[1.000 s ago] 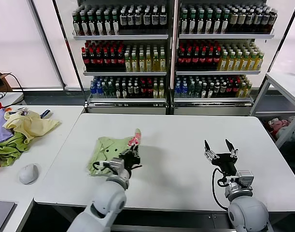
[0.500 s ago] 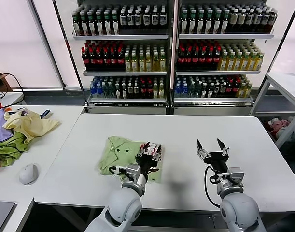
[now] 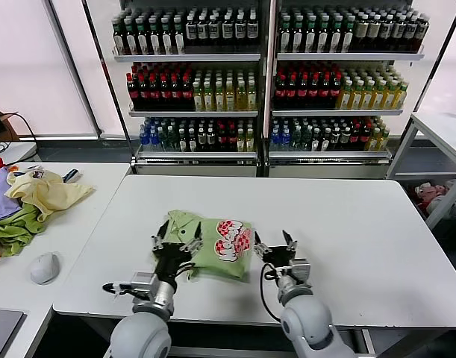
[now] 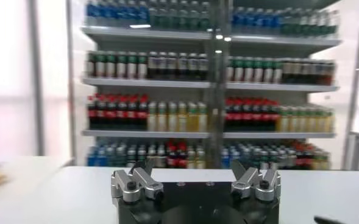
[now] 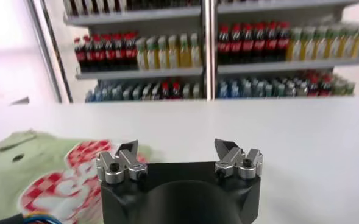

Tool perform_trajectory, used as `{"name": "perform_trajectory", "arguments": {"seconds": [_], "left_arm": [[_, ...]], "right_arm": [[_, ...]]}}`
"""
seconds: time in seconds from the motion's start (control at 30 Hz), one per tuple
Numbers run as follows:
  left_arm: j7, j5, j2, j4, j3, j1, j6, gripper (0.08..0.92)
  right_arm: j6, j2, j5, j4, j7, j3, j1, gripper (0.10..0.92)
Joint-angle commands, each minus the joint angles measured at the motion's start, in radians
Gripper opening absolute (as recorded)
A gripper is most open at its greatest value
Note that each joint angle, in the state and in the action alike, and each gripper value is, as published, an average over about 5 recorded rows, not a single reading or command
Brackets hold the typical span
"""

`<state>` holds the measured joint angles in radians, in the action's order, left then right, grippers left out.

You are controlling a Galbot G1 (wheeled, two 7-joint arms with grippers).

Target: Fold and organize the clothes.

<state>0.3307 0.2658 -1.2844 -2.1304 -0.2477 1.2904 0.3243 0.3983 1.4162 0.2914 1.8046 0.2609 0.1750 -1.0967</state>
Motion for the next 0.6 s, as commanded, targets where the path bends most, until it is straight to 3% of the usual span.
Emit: {"name": "perform_trajectory", "arguments": {"seconds": [0.03, 0.3, 0.6], "left_arm": [[0.020, -0.007, 0.036, -0.108, -0.177, 0.178, -0.040, 0.823], [0.020, -0.006, 0.033, -0.126, -0.175, 0.191, -0.037, 0.823], [0.019, -0.006, 0.025, -0.127, -0.156, 0.187, -0.028, 0.823]], "right_arm": [[0.049, 0.152, 0.011, -0.258, 0.093, -0.140, 0.141, 0.823], [0.075, 0.141, 0.017, -0.260, 0.129, -0.148, 0.145, 0.811], [0.074, 0.077, 0.025, -0.229, 0.094, -0.123, 0.142, 0.578]]}}
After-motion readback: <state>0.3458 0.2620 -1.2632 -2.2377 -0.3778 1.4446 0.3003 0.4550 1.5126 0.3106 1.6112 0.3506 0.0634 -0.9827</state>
